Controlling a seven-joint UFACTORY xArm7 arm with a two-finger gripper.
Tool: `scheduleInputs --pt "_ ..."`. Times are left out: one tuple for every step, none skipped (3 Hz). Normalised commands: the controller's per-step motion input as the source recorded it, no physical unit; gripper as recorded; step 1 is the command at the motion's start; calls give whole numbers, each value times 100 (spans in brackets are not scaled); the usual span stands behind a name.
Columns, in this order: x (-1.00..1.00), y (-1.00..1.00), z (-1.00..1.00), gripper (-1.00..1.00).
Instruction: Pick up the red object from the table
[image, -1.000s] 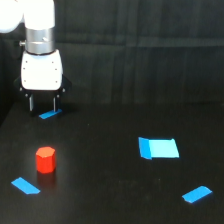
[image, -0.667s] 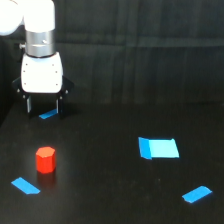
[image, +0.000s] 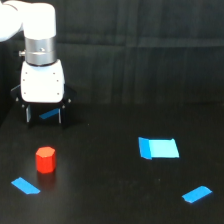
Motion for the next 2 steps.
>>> scheduleInputs --pt "23 -99 -19 96" --pt "29 -98 -2 100"
